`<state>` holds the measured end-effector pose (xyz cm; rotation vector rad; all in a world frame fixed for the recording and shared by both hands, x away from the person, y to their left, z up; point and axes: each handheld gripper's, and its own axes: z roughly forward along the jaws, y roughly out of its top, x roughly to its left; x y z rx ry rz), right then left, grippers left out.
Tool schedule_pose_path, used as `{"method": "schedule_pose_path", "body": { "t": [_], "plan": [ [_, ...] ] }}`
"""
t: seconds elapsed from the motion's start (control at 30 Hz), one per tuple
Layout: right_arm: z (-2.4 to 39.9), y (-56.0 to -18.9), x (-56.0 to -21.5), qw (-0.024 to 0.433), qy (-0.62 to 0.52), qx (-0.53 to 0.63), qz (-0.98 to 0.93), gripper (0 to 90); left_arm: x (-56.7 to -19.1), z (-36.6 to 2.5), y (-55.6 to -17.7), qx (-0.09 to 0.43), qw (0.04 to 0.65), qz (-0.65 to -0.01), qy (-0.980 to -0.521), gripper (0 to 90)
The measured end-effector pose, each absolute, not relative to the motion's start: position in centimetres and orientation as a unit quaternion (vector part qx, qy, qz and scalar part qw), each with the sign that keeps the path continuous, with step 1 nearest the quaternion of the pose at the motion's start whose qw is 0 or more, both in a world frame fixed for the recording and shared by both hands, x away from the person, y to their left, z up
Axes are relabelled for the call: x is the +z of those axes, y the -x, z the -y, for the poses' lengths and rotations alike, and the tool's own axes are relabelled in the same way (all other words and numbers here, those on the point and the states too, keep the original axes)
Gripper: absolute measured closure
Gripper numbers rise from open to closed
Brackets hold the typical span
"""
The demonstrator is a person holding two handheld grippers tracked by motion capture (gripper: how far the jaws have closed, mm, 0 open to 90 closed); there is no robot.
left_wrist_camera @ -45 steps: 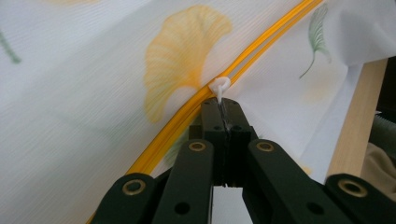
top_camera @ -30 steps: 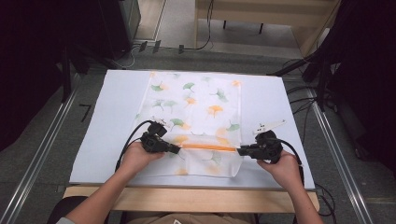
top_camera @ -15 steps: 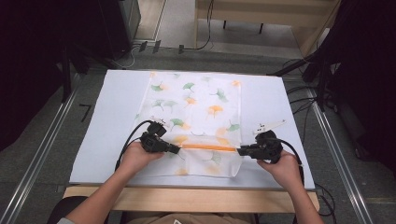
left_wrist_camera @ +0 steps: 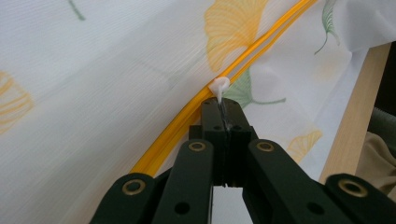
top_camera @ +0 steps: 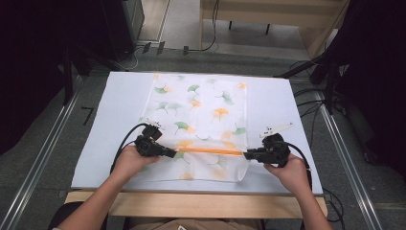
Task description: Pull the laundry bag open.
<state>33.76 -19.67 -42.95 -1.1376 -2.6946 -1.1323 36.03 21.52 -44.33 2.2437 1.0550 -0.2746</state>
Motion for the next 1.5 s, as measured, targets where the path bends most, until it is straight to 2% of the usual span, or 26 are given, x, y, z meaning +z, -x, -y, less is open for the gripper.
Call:
{"method": "schedule_pose_path", "body": {
  "t": [1.17,1.5],
  "plan": [
    [19.6,-33.7,-43.0,0.004,0.364,-0.359,0.86,83.9,-44.2,-22.3,-36.0,-0.101,0.319,-0.406,-0.85,90.0],
    [19.6,-33.8,-43.0,0.005,0.364,-0.358,0.86,83.7,-44.0,-24.6,-35.7,-0.098,0.312,-0.423,-0.845,90.0]
  ]
}}
